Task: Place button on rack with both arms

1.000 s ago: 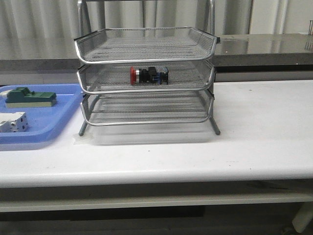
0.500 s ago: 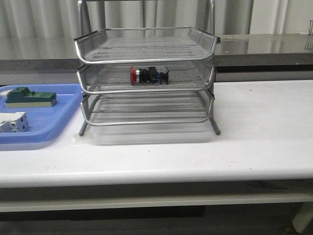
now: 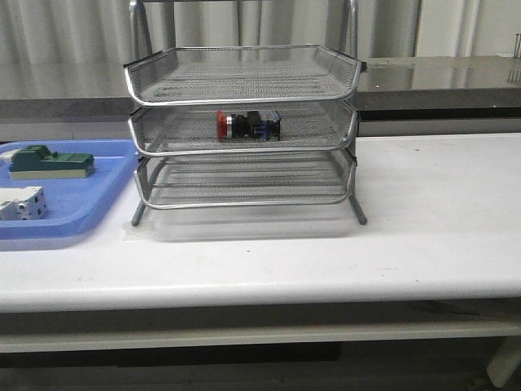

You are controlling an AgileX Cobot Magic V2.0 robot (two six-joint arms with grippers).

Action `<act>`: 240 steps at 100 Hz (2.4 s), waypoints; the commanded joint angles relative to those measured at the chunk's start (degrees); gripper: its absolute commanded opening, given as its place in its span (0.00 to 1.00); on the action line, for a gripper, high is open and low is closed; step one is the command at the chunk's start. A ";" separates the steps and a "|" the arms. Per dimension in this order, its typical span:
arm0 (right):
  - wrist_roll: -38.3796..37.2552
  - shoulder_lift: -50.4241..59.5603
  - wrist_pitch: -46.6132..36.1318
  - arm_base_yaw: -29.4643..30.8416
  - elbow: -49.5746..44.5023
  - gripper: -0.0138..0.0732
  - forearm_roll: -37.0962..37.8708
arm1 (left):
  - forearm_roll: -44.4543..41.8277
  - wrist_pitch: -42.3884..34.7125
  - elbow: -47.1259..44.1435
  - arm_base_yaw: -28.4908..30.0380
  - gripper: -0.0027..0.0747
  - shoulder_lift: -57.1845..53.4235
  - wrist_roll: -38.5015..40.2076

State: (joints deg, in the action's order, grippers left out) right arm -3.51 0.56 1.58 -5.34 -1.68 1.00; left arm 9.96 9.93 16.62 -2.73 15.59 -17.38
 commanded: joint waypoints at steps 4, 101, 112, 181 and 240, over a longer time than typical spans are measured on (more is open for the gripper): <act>0.37 1.18 -5.03 0.36 0.98 0.08 0.36 | 0.65 -4.70 1.62 0.16 0.04 0.38 0.46; 0.37 1.18 -5.03 0.36 0.98 0.08 0.36 | -21.92 -8.30 -2.46 0.16 0.04 -0.39 30.69; 0.37 1.18 -5.03 0.36 0.98 0.08 0.36 | -21.79 -8.68 -4.90 0.16 0.04 -2.76 30.69; 0.37 1.13 -5.04 0.36 0.98 0.08 0.36 | -15.62 -8.88 -19.30 0.16 0.04 -17.84 30.04; 0.37 1.13 -5.04 0.36 0.98 0.08 0.36 | -15.62 -9.35 -19.30 0.16 0.04 -17.84 29.94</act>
State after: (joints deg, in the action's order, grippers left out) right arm -3.51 0.56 1.58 -5.34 -1.68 1.00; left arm -6.16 5.31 -0.11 -2.73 -0.29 12.49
